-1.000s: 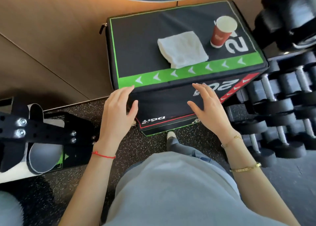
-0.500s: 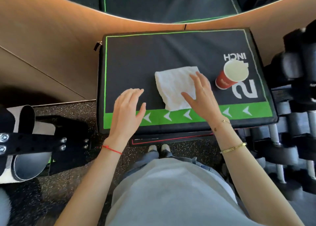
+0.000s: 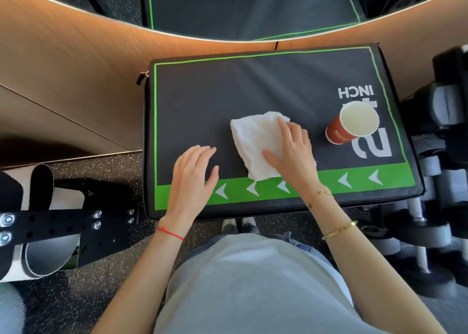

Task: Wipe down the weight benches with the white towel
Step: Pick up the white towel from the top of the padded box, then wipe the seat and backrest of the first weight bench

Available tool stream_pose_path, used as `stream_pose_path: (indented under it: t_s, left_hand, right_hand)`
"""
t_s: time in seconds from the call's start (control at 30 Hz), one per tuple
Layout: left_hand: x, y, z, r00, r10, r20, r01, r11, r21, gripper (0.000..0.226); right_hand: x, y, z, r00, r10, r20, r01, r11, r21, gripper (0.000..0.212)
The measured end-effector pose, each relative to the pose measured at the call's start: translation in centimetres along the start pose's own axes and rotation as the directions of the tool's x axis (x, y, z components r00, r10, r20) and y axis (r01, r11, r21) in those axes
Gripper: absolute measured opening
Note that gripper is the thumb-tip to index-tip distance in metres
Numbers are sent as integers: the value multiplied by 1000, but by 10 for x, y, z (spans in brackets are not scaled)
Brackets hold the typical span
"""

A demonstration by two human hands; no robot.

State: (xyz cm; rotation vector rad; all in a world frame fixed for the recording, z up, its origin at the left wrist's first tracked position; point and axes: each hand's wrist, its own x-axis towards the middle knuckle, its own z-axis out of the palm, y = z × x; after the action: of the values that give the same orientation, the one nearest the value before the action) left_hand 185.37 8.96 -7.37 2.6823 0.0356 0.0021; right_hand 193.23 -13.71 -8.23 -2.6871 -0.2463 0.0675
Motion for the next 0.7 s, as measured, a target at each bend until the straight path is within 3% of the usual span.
stream_pose_path:
  t_s: [0.23,0.5,0.7]
  left_hand:
    - [-3,-3,-5,1000,23,1,-23,1000,-15,39]
    - [-18,6,-16,994,105,27,-104,994,-38,38]
    - [-38,8,-22,969,244,22,-241,966,-91,35]
  right_hand:
    - [-12,-8,2,999,-17,-49,17,1000,15,46]
    - [-56,-6,-13,973,76,-216,-51,992,119,46]
    - [-117,-12,-18,935,199,-294,-157,975,159,47]
